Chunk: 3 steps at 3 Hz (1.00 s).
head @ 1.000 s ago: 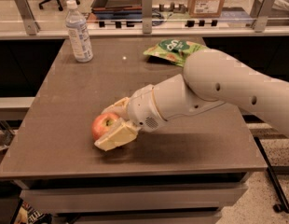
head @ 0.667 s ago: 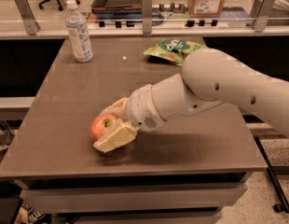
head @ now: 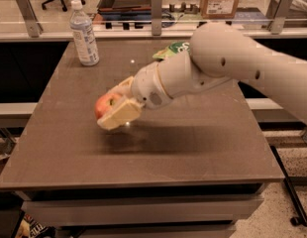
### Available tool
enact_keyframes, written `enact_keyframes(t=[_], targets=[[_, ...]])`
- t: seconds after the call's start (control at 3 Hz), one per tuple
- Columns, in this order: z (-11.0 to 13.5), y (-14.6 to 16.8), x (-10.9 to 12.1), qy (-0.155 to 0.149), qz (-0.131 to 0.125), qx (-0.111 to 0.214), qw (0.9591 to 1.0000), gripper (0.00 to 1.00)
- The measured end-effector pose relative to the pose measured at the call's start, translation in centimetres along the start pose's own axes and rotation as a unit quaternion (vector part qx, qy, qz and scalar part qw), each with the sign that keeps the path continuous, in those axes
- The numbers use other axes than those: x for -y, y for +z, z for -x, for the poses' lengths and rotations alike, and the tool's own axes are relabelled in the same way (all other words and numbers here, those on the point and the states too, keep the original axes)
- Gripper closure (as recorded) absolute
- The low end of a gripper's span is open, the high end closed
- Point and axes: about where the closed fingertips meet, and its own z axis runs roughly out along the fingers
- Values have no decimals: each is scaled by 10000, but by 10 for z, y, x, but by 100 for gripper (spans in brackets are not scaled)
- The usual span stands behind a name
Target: Move apple near blue plastic bottle
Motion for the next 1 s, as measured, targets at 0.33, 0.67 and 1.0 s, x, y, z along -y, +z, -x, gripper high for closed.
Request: enact_keyframes(t=[0.33, 0.67, 1.0], targets=[[26, -11, 51, 110, -537, -30, 9985, 100], [39, -17, 102, 225, -1206, 86, 9924, 100], [43, -12, 157, 315, -1641, 205, 9857, 100]])
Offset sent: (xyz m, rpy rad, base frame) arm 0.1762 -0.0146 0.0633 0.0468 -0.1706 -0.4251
